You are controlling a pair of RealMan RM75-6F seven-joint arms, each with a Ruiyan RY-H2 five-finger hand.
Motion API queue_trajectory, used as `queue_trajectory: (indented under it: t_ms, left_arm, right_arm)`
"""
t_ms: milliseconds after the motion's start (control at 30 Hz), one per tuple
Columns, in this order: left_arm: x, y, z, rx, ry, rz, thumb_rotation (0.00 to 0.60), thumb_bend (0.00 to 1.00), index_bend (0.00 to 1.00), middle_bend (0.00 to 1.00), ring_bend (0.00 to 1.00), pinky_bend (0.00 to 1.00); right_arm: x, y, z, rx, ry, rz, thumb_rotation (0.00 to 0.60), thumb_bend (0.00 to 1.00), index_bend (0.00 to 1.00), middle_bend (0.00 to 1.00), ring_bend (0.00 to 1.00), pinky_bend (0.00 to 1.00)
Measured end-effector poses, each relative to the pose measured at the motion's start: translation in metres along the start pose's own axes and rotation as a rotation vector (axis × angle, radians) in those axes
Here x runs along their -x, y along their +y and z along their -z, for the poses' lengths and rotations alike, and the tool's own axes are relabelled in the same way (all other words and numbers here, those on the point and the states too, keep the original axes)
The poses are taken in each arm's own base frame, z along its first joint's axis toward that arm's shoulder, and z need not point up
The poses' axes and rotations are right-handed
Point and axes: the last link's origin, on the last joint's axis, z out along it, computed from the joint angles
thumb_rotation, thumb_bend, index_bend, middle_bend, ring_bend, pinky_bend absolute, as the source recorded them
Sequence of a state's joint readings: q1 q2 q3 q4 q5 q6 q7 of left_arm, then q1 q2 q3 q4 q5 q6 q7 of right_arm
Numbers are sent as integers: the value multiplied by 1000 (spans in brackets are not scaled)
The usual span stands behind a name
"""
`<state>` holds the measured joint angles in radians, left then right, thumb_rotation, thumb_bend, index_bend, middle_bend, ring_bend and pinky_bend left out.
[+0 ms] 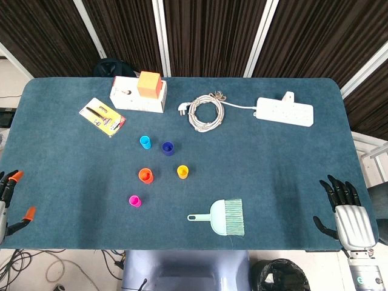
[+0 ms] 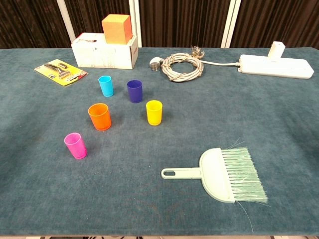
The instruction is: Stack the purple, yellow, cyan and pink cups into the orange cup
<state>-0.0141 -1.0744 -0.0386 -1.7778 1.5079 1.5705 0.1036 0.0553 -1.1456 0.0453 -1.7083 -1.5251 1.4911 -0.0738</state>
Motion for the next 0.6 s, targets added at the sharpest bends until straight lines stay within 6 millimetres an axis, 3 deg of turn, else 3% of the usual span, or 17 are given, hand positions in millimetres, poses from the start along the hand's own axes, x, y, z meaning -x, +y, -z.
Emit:
queue_trajectory:
  t_ms: [600]
  left_arm:
    - [0,1,0,13,10,-4,600,286,107,74,0,0]
  right_arm:
    - [-4,1,-1,9,24,3,600,337,118,46,94,51]
